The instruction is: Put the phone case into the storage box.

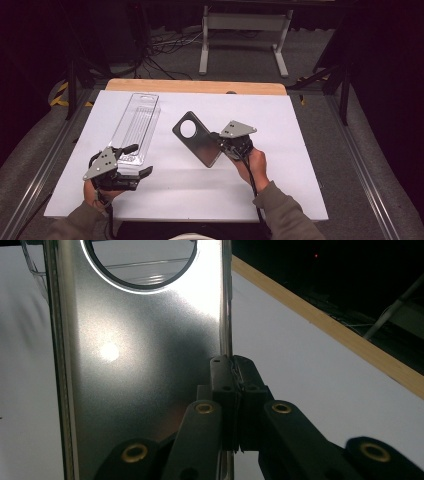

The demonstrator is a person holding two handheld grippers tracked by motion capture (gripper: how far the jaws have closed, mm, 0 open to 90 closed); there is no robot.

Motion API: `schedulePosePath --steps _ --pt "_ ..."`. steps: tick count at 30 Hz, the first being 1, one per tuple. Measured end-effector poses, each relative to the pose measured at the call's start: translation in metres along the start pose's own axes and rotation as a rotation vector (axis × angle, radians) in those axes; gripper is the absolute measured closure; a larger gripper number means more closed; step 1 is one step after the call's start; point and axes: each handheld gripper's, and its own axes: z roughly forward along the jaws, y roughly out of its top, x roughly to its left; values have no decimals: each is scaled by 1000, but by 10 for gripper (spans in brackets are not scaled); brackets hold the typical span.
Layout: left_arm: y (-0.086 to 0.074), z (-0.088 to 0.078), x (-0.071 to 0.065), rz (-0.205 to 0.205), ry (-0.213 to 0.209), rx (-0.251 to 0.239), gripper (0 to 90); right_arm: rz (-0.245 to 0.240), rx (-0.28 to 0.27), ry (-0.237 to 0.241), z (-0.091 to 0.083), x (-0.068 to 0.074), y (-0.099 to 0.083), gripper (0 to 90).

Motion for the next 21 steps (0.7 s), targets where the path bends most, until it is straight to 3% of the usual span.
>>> schedulePosePath --steps 11,15,21 --pt "20 23 -5 -53 -28 -70 140 19 -55 -28 -1 7 -1 889" --pt "31 35 -7 -46 -30 -86 124 19 -70 -50 -2 11 -2 889" --pt "44 48 -6 -98 -60 -124 111 26 -89 -77 -4 12 -3 889"
